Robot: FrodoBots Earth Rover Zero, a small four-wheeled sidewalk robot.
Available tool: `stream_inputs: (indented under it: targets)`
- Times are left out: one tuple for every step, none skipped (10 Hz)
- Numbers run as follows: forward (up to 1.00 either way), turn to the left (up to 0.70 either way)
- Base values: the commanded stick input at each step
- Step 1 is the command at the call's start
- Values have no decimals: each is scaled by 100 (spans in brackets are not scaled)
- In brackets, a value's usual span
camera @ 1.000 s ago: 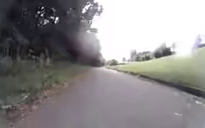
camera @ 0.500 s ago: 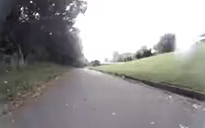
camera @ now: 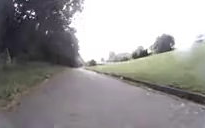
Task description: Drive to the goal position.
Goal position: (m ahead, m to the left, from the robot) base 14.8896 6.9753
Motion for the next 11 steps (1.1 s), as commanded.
stream_inputs:
  targets:
    - [100, 0]
    - [100, 0]
    - [100, 0]
    - [100, 0]
    - [100, 0]
    - [100, 0]
    - [100, 0]
    - [100, 0]
    - [100, 0]
    - [100, 0]
    - [100, 0]
